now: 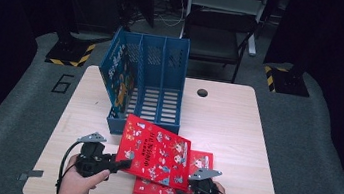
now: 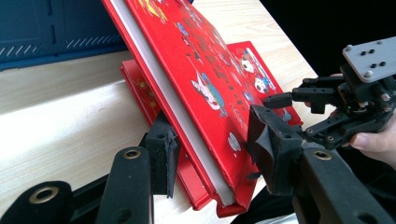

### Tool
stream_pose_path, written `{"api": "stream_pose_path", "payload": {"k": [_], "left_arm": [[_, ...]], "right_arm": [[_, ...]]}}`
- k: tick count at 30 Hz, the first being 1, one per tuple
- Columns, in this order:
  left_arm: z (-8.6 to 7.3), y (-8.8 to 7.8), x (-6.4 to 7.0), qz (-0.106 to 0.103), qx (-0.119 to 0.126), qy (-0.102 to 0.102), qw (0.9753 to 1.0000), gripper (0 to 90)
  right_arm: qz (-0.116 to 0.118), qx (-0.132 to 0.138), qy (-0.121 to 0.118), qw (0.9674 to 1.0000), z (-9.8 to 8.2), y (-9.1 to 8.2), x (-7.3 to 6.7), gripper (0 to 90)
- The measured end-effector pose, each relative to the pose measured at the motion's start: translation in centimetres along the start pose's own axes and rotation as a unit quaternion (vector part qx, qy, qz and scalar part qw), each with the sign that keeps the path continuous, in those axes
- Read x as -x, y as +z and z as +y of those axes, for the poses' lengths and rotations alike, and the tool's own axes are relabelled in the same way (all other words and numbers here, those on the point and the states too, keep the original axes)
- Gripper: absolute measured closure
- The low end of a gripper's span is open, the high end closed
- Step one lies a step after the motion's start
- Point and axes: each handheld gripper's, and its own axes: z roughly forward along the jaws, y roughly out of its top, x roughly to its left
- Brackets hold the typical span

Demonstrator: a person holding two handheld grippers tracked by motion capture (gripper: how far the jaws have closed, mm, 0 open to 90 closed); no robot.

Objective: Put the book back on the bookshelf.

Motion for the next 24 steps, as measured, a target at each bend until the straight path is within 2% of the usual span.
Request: {"api": "stream_pose_path", "payload": {"k": [4, 6, 7, 9, 10, 12, 20, 24], "left_arm": [[0.3, -0.5, 0.2, 0.001, 0.002, 0.008, 1.0000, 56.1], [0.4, -0.7, 0.3, 0.000, 0.002, 0.008, 1.0000, 56.6], [0.4, -0.7, 0.3, 0.003, 0.007, 0.007, 0.9999, 56.9], [0.5, -0.9, 0.2, 0.000, 0.006, 0.010, 0.9999, 57.5], [0.5, -0.9, 0.3, -0.001, 0.008, 0.004, 1.0000, 57.8], [0.6, -1.0, 0.2, -0.002, 0.006, 0.007, 1.0000, 58.3], [1.1, -1.5, 0.3, -0.006, 0.007, 0.000, 1.0000, 60.5], [1.2, -1.5, 0.5, 0.000, 0.011, 0.001, 0.9999, 60.7]], "right_arm": [[0.009, 0.004, 0.006, 0.9999, 0.2, 0.3, -0.3, 40.0], [0.007, 0.001, -0.002, 1.0000, 0.3, 0.3, -0.3, 39.9], [0.010, 0.005, 0.006, 0.9999, 0.4, 0.4, -0.4, 39.9], [0.006, 0.007, 0.004, 0.9999, 0.5, 0.6, -0.4, 39.8], [0.006, 0.009, 0.004, 0.9999, 0.5, 0.6, -0.4, 39.8], [0.016, 0.007, 0.005, 0.9998, 0.6, 0.6, -0.5, 39.8], [0.016, 0.007, 0.000, 0.9998, 0.9, 1.0, -0.5, 39.7], [0.020, 0.004, 0.001, 0.9998, 1.0, 1.0, -0.6, 39.7]]}}
